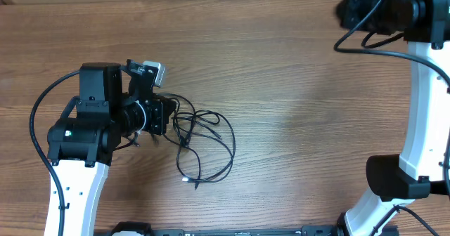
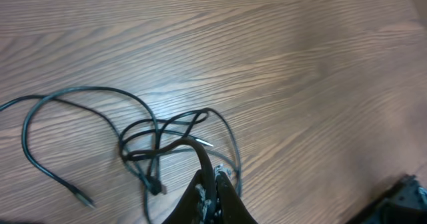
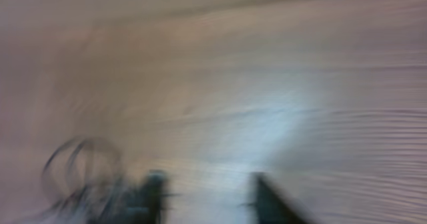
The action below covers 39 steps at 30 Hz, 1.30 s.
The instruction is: Untangle cables
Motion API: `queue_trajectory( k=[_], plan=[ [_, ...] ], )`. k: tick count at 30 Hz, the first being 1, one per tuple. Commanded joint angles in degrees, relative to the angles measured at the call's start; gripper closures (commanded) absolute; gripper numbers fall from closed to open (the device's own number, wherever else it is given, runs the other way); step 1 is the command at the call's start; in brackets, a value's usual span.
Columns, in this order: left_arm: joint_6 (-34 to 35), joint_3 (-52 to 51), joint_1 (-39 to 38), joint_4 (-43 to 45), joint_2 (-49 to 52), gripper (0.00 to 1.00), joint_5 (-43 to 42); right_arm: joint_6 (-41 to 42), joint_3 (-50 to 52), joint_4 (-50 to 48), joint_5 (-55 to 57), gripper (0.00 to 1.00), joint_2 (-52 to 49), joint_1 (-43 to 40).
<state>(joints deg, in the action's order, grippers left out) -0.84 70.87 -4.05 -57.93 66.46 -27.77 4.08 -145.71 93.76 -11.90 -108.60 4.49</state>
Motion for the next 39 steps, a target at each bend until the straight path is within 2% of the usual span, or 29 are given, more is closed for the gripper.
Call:
queue_trajectory(
  k=[1,2,4,9,15,20,25,29,34,39],
  plan=[
    [0.02,2.01,-0.04,0.31,-0.79,0.96,-5.57,-6.51,-1.62,2.49,-12.79,0.23,2.38,0.37],
    [0.61,3.06,-0.04,0.26,-0.79,0.96,-6.88,-8.2,-1.51,3.3,-15.13,0.17,2.34,0.37],
    [1.55,5.42,-0.04,-0.22,-0.79,0.96,-8.74,-8.9,-0.28,3.3,-17.99,0.11,2.47,0.37],
    [3.19,14.67,-0.07,-2.95,-0.79,0.96,-9.68,-14.71,5.22,3.28,-21.44,0.11,2.4,2.01],
    [3.78,25.92,-0.07,-5.6,-0.76,0.96,-7.1,-25.51,15.96,2.84,-24.68,0.18,2.4,5.66],
    [6.97,29.94,-0.04,-5.86,-0.76,0.96,-3.08,-41.03,24.87,2.91,-30.82,0.18,2.4,8.85],
    [7.72,31.65,-0.04,-4.68,-0.66,0.97,-0.92,-47.41,33.38,1.81,-31.8,0.18,2.4,13.09],
    [11.45,32.15,-0.04,-1.18,-0.46,0.96,1.86,-53.51,40.28,-0.22,-31.8,0.17,2.4,17.07],
    [18.49,32.15,-0.04,3.17,-0.26,0.96,6.51,-55.36,45.99,-6.01,-31.67,0.17,2.4,20.52],
    [23.74,32.15,-0.04,5.05,0.94,0.96,6.99,-54.9,48.72,-13.68,-31.82,0.18,2.38,21.75]
  ],
)
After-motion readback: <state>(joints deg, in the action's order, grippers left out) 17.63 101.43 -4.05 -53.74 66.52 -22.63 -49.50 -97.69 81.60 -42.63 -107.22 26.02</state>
